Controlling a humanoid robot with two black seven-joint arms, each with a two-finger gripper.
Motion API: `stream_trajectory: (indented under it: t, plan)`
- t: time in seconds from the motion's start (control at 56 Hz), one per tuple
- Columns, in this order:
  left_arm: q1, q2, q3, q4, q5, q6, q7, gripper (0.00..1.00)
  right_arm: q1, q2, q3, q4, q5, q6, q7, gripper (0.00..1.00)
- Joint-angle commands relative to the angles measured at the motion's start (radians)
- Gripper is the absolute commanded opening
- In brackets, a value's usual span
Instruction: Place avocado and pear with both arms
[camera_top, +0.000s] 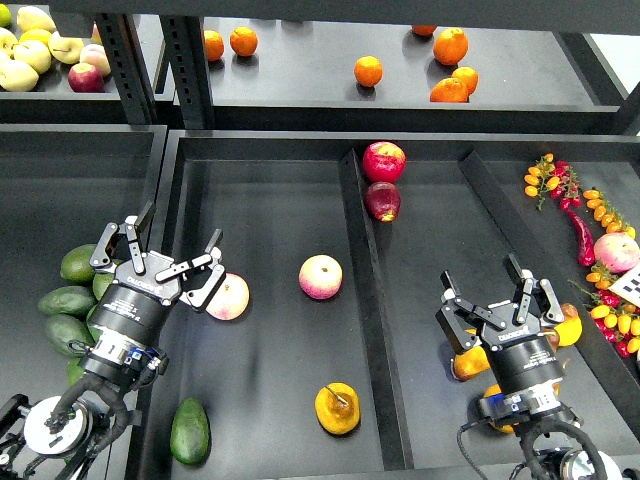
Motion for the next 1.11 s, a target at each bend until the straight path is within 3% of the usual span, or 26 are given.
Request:
stream_trajectory:
  t: [0.0,1.089]
  plan:
    - [-0.001,0.0,0.005,-0.005,-0.001,0.006,0.008,1.0,0.0,0.0,0.001,0.0,0.0,-0.004,0.001,1.0]
    - [0.022,0.0,-0.001,-0.005,-0.003,-0.014,0.018,1.0,-0.005,0.0,0.0,0.0,0.0,-0.011,0.001,1.0]
